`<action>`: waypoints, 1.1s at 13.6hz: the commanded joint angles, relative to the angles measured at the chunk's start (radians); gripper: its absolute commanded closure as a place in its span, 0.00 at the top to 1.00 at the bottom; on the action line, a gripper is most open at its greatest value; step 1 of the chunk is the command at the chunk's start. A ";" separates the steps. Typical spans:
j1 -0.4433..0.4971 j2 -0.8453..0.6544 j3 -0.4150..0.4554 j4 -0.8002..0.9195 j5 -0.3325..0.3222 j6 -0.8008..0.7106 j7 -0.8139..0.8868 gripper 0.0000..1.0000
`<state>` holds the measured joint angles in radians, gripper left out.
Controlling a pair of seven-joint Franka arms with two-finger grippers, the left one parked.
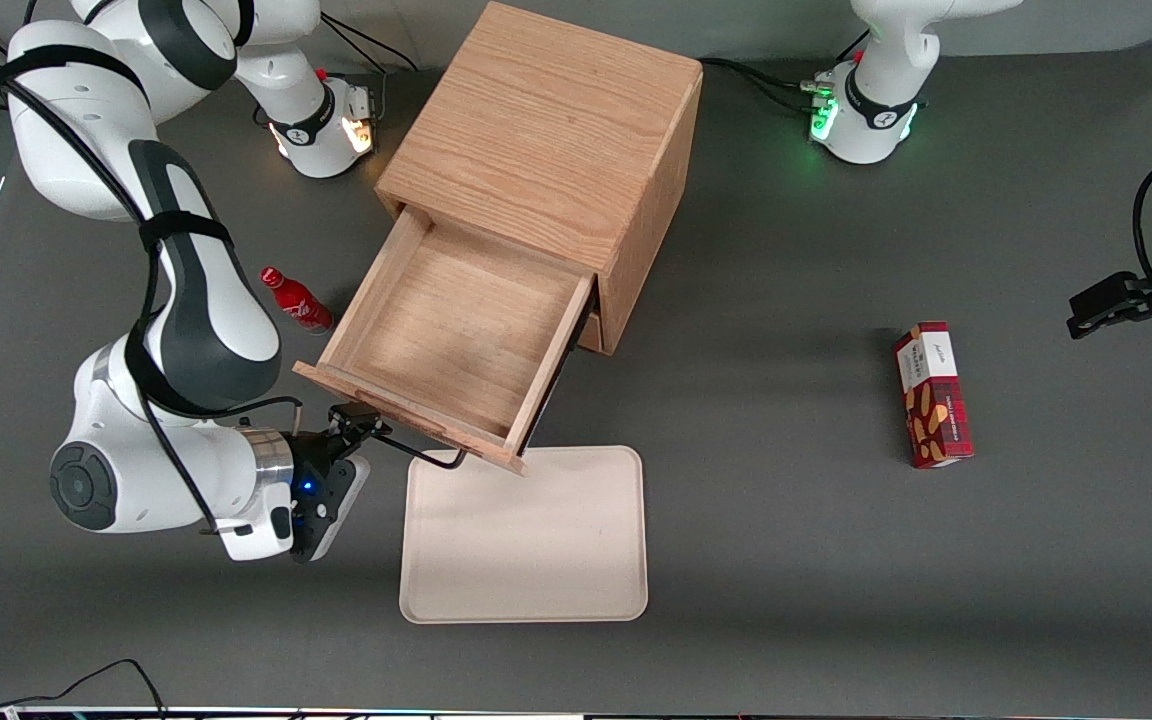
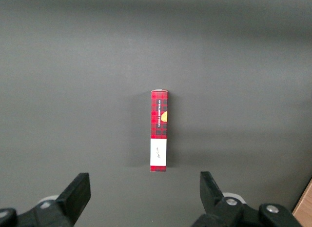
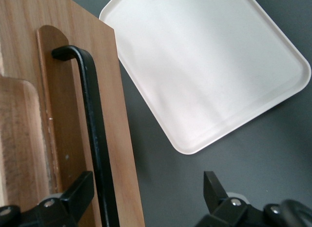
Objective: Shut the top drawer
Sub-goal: 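Move the right gripper toward the front of the open wooden drawer, then push the open drawer front with the right gripper into the cabinet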
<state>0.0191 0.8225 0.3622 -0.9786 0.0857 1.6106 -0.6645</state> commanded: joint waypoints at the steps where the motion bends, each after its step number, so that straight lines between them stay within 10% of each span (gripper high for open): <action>1: 0.010 0.017 -0.003 0.015 0.003 0.009 -0.010 1.00; 15: 0.028 -0.063 0.000 -0.145 -0.049 0.095 -0.012 1.00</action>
<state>0.0475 0.8318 0.3622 -1.0229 0.0420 1.6742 -0.6645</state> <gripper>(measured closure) 0.000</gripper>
